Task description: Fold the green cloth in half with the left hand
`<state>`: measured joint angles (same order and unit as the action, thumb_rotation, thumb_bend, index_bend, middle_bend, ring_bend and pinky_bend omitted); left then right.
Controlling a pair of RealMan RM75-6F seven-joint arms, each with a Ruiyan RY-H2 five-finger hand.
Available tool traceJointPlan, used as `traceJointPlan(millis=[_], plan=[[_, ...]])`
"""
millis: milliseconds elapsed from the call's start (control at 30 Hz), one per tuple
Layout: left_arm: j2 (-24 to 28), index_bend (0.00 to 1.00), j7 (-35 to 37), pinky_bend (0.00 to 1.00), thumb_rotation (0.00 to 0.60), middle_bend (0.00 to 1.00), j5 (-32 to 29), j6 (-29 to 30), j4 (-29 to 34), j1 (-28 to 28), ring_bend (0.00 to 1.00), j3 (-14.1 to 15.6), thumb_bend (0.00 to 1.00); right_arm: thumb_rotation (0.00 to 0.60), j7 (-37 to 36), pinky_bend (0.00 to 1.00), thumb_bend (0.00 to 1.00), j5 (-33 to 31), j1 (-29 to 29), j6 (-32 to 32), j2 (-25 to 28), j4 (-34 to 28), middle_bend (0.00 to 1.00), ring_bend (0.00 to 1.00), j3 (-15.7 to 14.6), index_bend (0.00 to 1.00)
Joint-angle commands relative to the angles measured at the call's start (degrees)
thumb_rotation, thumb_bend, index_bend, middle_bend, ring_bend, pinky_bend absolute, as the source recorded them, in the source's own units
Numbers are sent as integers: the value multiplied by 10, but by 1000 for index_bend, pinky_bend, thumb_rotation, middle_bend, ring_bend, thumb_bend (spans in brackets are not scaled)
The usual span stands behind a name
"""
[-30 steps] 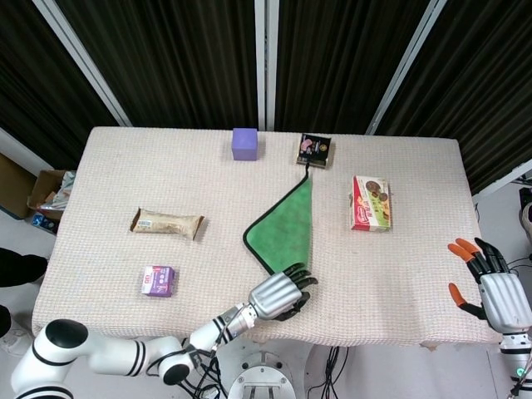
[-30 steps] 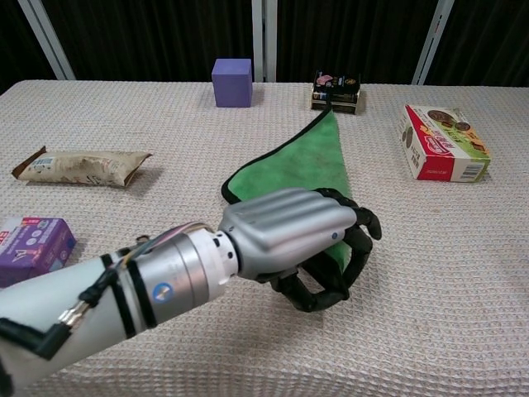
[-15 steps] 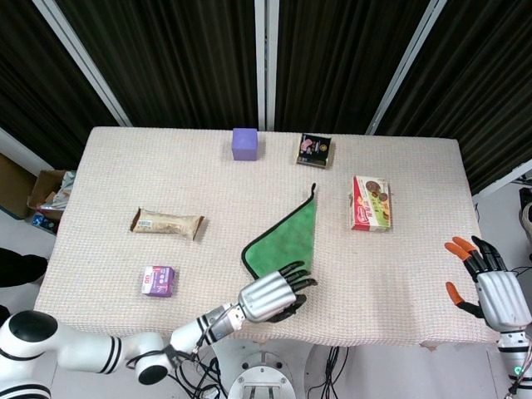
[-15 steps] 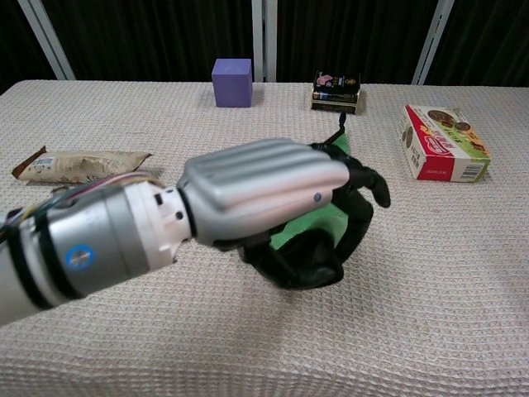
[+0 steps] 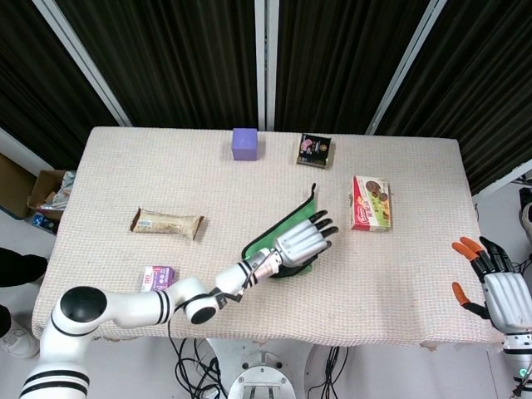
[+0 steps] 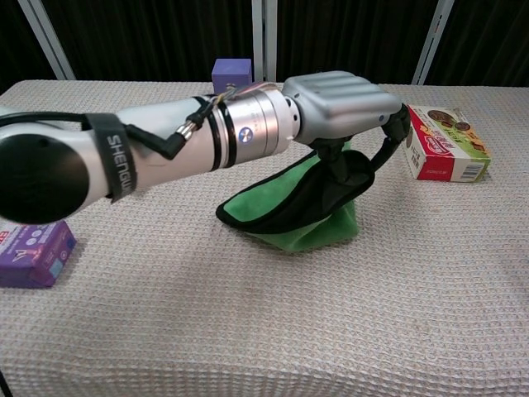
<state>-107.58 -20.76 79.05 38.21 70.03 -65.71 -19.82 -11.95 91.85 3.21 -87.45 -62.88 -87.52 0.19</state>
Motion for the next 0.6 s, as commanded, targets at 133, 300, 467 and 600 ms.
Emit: traceJointPlan(millis=[133, 300, 467, 600], plan=[[-40, 575, 56, 98, 600, 186, -45, -43, -111, -66, 131, -37, 479, 600, 7, 94, 303, -5, 1, 3, 5, -8, 124, 0, 3, 189], [-58, 557, 127, 98, 600, 186, -78, -53, -155, -87, 131, -64, 476, 600, 15, 94, 302, -12, 1, 7, 10, -16, 124, 0, 5, 189], [-72, 555, 196, 98, 600, 186, -88, -48, -185, -100, 131, -76, 475, 600, 23, 94, 303, -16, 2, 10, 13, -24, 125, 0, 8, 189], [-87, 553, 244, 98, 600, 185, -99, -51, -206, -109, 131, -85, 469, 600, 29, 94, 303, -16, 3, 12, 15, -29, 124, 0, 9, 189]])
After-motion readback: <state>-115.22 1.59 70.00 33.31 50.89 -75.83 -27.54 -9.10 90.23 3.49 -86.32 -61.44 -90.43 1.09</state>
